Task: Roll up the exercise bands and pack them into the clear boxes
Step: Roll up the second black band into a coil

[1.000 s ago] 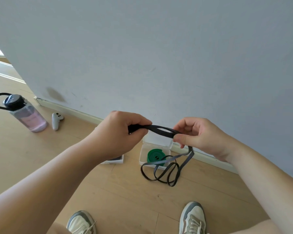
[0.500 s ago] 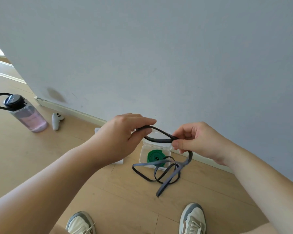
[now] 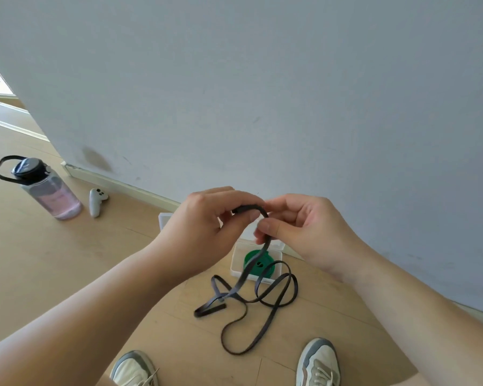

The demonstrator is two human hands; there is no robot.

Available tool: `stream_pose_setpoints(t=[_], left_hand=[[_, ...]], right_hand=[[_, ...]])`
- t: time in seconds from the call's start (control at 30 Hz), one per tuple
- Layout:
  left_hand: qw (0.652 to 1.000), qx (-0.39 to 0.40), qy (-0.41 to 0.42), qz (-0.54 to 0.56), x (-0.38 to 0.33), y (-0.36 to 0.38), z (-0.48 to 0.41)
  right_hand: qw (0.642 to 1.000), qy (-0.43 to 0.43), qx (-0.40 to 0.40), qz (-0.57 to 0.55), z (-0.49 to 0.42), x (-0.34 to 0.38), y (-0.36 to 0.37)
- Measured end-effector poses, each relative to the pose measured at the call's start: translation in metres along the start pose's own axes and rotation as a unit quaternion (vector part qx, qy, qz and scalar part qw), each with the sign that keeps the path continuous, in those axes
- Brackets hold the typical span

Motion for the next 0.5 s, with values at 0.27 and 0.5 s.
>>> stream_pose_setpoints(t=[0.27, 0.5], left_hand=[[1.0, 0.001, 0.01, -0.012, 0.0032, -0.0037, 0.0008], [0.999, 0.034, 0.007, -0.002, 0.0025, 0.0009, -0.001]], right_hand=[[0.992, -0.018, -0.111, 0.049, -0.0047, 0.0095, -0.0062], [0.992, -0.036, -0.123, 0.022, -0.0047, 0.0081, -0.0052]])
Point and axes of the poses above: each hand's wrist, its own z-axis away from the middle knuckle, its own y-axis out of the palm, x = y × z, the point moved 1 cm from there along -z, towards the middle knuckle, and after that the axes turned 5 degrees about z, right-handed, at the moved point
